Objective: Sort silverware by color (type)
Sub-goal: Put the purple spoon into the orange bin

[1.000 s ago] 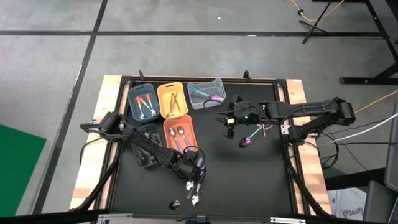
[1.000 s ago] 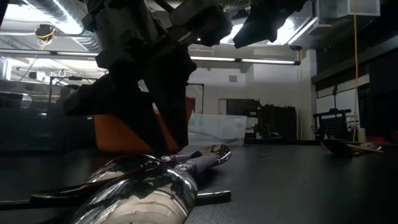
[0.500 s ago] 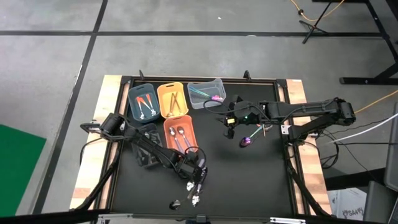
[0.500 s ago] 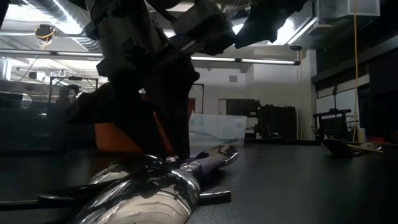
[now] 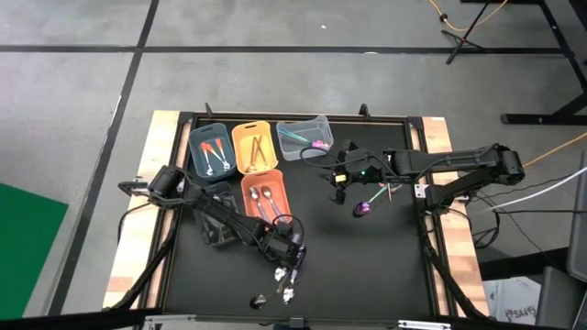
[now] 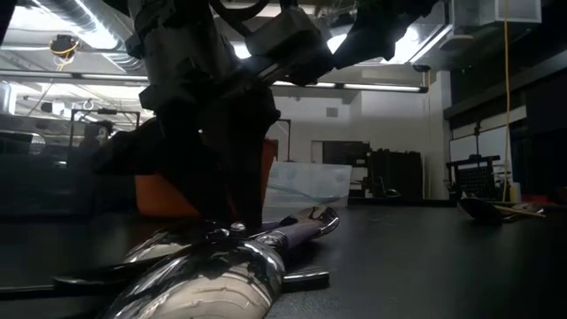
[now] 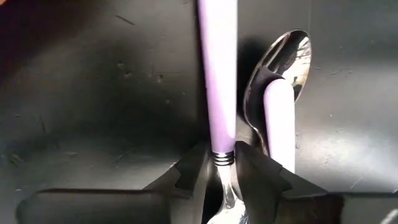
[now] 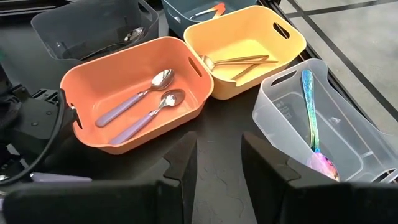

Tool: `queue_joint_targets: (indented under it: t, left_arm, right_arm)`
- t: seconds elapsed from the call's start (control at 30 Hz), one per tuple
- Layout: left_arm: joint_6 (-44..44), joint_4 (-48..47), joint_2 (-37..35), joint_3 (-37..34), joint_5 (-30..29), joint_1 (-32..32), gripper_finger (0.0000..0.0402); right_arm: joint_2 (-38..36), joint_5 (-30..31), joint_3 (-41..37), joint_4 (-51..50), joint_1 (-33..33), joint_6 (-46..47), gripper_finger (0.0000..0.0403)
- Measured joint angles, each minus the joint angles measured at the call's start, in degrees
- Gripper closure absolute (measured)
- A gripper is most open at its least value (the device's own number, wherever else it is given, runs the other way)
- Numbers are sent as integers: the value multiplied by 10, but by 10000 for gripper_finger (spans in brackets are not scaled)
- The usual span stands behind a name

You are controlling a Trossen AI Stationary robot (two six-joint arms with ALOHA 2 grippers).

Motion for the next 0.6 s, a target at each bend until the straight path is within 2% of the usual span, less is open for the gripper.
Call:
queue_joint_targets:
  t: [0.23, 0.6]
  left_arm:
    - [0, -5, 0, -1, 12, 2, 361]
    - [0, -26, -4, -1, 28, 3, 361]
  right_arm:
    - [0, 0, 0, 0, 0, 0, 292]
    - [0, 0, 0, 0, 0, 0, 292]
